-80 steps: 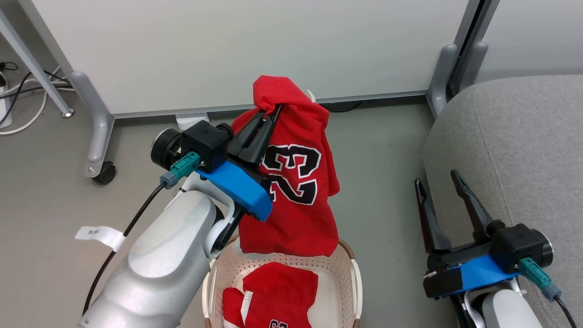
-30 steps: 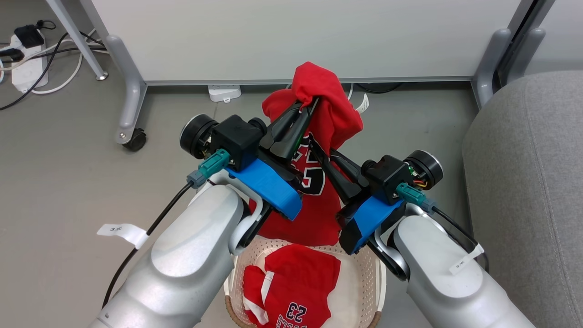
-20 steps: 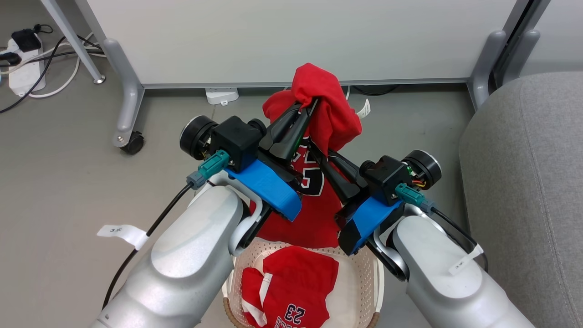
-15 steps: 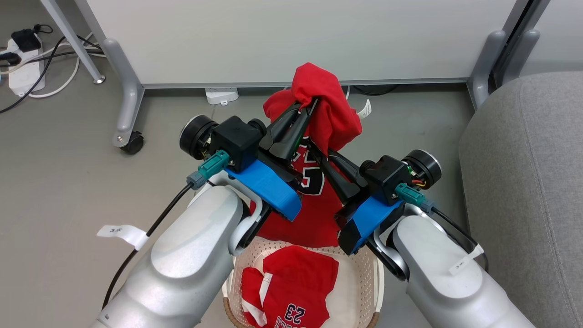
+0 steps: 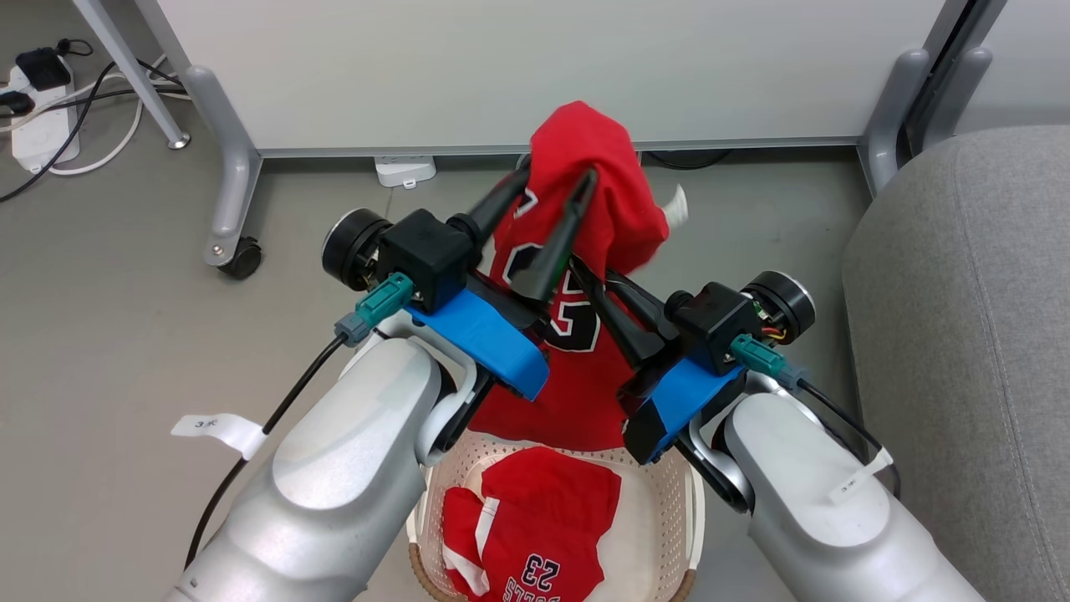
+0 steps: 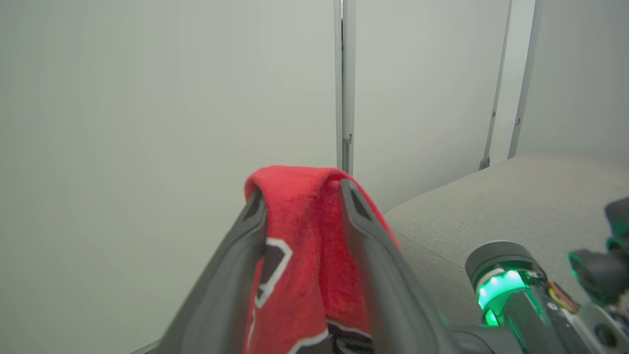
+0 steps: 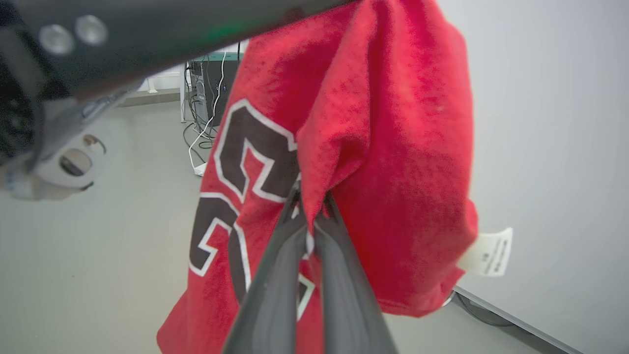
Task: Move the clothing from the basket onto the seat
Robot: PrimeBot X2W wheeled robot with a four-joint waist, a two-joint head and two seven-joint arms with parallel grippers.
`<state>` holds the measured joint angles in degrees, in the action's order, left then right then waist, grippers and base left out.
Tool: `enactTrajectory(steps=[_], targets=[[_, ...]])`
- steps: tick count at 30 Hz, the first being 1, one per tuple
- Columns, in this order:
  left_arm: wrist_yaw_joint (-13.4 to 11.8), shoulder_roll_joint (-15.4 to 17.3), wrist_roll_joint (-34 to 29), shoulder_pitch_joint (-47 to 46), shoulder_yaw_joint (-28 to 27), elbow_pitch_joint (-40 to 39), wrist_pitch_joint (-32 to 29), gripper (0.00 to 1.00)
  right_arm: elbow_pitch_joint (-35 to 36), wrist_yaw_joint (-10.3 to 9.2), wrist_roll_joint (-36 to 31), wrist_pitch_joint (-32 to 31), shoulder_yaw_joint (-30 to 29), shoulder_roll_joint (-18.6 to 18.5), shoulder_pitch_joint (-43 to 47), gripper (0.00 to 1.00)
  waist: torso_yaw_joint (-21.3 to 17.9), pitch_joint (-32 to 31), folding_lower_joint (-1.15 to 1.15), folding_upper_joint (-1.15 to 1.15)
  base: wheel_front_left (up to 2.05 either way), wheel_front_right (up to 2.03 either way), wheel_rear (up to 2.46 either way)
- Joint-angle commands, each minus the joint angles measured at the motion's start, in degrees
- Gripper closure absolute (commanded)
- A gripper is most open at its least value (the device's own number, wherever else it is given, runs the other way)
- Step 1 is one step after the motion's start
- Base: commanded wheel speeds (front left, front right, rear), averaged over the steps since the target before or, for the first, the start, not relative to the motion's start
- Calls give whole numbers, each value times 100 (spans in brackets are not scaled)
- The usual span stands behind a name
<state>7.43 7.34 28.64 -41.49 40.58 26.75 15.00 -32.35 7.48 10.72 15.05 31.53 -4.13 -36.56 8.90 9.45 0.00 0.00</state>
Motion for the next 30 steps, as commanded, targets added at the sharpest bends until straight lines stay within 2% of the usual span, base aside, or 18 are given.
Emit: enactTrajectory(steps=[1, 15, 30], targets=[[4, -2, -51, 7, -50, -44, 28, 0, 36, 3, -10, 20, -29, -30, 26, 100, 0, 5, 0, 0, 0, 0, 0], [4, -20, -306, 108, -198, -32, 28, 0, 364, 3, -81, 21, -415, -93, 322, 100, -115, 50, 0, 0, 0, 0, 0], [4, 32, -446, 138, -56, -127, 27, 0, 1024, 3, -298, 21, -1160, -198, 799, 100, -902, 309, 0, 0, 0, 0, 0]])
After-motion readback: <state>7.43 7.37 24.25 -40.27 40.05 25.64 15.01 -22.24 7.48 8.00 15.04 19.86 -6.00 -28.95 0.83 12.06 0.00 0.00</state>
